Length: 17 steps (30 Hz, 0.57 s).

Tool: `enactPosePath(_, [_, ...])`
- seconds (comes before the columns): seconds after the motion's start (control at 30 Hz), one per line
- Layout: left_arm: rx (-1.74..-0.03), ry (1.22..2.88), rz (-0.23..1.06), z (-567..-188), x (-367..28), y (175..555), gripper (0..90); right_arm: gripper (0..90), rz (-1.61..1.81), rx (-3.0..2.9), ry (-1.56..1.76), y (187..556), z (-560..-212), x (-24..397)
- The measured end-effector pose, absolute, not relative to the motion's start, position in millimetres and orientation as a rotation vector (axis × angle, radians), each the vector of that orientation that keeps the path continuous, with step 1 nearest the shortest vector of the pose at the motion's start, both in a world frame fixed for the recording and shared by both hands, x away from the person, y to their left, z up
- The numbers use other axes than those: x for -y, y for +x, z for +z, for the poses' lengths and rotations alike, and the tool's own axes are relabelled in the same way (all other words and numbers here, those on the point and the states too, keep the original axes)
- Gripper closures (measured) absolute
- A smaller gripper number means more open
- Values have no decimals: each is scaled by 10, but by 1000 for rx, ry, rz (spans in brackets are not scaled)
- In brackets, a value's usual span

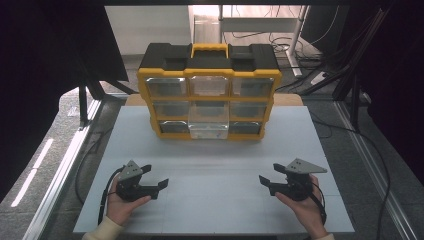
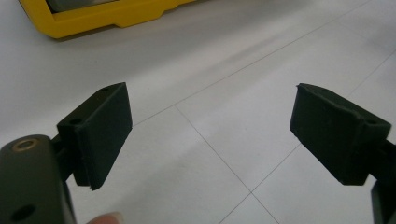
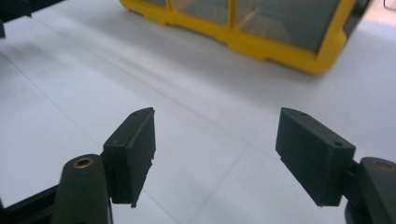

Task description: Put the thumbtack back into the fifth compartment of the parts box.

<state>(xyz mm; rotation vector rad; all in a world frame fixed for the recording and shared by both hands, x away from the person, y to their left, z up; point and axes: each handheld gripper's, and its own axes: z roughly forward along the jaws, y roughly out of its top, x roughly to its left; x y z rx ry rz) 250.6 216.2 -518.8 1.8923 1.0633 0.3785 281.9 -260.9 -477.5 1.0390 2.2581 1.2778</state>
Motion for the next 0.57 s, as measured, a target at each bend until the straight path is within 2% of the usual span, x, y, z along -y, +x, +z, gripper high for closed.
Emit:
enactPosePath(0.23, [-1061, 1893, 381, -5198, -2161, 2496, 132, 284, 1261, -2263, 1074, 2804, -4960, 2700])
enactPosePath(0.57, [-1056, 1889, 389, -5187, -2163, 2496, 131, 275, 1242, -2266, 1066, 2790, -5020, 2728])
